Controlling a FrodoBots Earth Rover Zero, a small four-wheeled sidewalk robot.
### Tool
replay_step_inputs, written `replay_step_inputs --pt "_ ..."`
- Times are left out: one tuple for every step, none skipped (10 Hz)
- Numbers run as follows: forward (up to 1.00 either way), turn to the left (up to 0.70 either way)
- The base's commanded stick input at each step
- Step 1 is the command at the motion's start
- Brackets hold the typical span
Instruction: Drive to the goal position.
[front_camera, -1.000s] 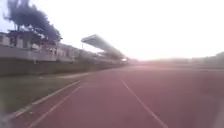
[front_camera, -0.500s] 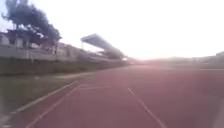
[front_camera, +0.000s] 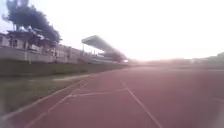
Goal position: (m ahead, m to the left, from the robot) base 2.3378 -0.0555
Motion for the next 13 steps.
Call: replay_step_inputs --pt "0.7 0.0" --pt "0.7 0.0" --pt "0.7 0.0" --pt "0.7 0.0" --pt "0.7 0.0" --pt "0.7 0.0" --pt "0.7 0.0" --pt "0.7 0.0" --pt "0.7 0.0" --pt "0.7 0.0" --pt "0.7 0.0" --pt "0.7 0.0" --pt "0.7 0.0"
